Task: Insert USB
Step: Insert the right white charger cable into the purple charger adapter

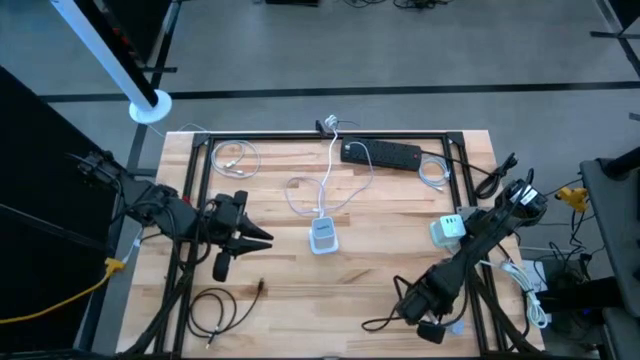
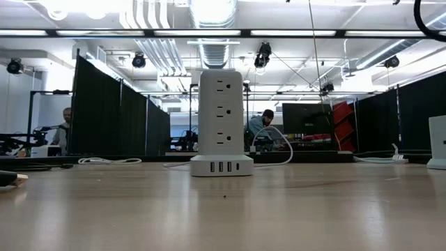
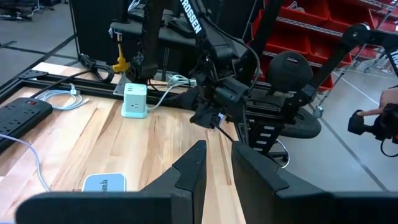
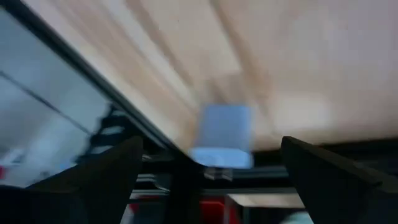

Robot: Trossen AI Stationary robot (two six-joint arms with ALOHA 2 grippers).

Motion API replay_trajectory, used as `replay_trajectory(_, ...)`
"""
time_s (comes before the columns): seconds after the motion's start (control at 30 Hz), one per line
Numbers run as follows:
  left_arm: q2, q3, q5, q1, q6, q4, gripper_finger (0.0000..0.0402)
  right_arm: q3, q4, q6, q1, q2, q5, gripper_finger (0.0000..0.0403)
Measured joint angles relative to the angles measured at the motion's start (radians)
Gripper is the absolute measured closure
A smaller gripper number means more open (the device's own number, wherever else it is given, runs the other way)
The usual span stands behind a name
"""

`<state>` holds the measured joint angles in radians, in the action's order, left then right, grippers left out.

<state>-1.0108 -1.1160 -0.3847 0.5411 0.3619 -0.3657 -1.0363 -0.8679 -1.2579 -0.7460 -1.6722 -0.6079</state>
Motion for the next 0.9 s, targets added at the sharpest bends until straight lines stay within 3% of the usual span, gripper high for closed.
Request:
replay_trajectory(0.5,-0.003,0.0,-0.002,-0.013,-0.006,-0.001,0.0338,0.037,0.02,-0.064,-0.096,-0.012,0.003,0.0036)
replay_trajectory(0.9,-0.003,0.0,-0.002,-0.013,-0.033,-0.005,0.0338,-0.073,0.003,0.015,-0.133,-0.22,-0.017,0.0037)
